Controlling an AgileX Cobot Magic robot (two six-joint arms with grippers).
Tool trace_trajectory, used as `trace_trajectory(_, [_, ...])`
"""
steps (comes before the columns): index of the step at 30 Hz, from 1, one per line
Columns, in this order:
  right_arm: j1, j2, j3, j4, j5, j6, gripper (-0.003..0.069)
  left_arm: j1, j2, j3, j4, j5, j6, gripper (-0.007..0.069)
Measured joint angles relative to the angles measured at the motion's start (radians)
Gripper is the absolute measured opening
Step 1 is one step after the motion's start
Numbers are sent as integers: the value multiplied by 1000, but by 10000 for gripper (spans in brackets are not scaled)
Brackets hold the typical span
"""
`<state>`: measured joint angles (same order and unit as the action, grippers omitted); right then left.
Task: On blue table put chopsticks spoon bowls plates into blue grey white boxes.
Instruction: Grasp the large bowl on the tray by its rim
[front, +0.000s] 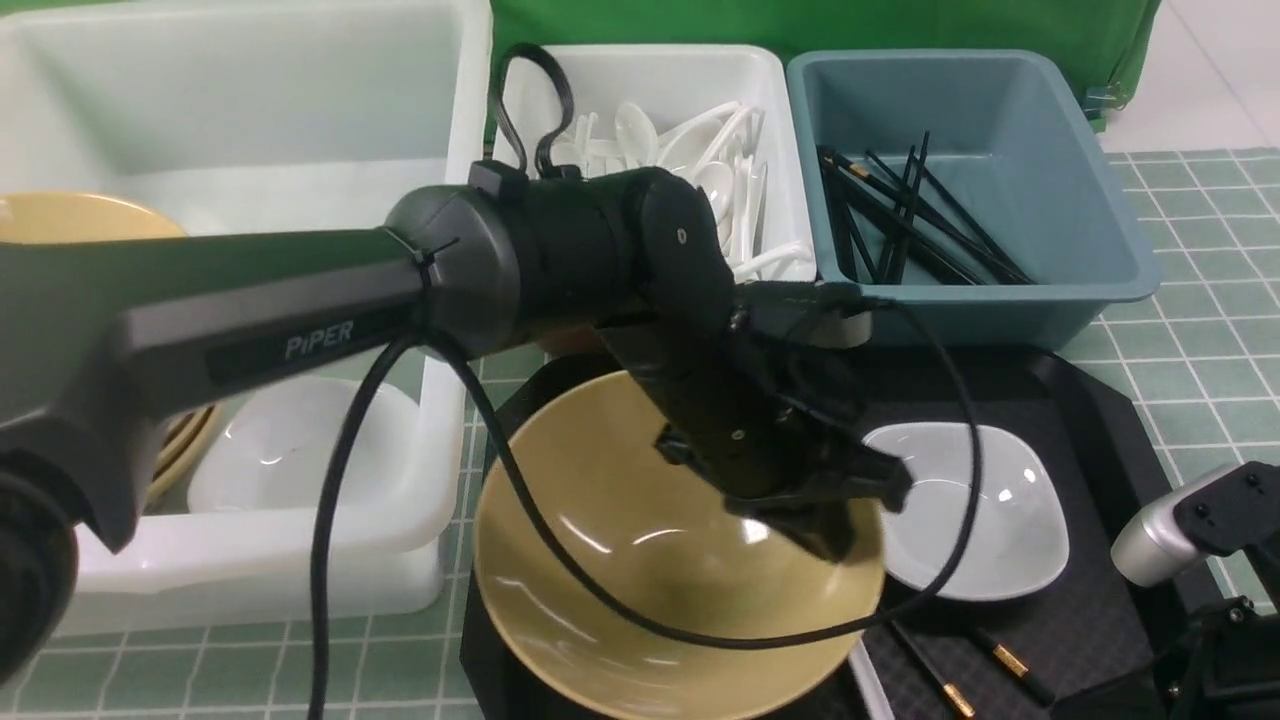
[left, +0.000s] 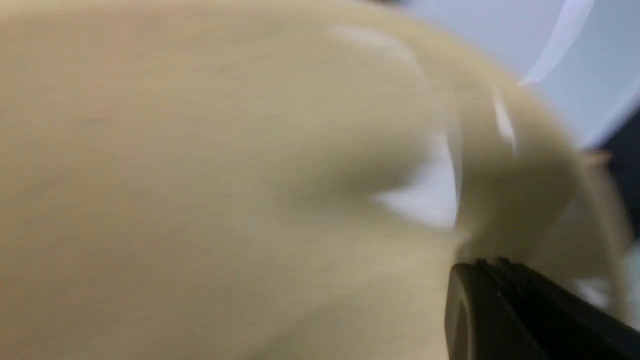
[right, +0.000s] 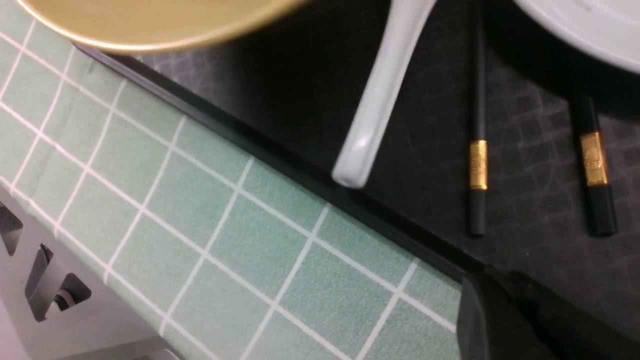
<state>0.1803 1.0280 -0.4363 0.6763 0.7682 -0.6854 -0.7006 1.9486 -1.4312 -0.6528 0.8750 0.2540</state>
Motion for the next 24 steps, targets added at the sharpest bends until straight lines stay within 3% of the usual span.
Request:
trace_trajectory(4, [0, 0, 0, 0, -6, 0, 44, 3, -3, -10, -189, 3, 165, 10])
trace_trajectory(7, [0, 0, 0, 0, -6, 0, 45, 17, -23, -25, -211, 22, 209, 36])
trace_trajectory(8, [0, 0, 0, 0, -7, 0, 47, 36, -48, -38, -190, 39, 217, 76])
trace_trajectory(12, [0, 0, 0, 0, -7, 0, 47, 76, -113, -60, -66, 56, 202, 193])
trace_trajectory(14, [0, 0, 0, 0, -7, 0, 48, 100, -167, -68, 111, 63, 147, 319])
trace_trajectory(18, [0, 0, 0, 2, -15, 0, 52, 105, -189, -70, 422, 74, 17, 480])
trace_trajectory(24, [0, 0, 0, 5, -21, 0, 55, 105, -118, -70, 623, 60, -92, 555])
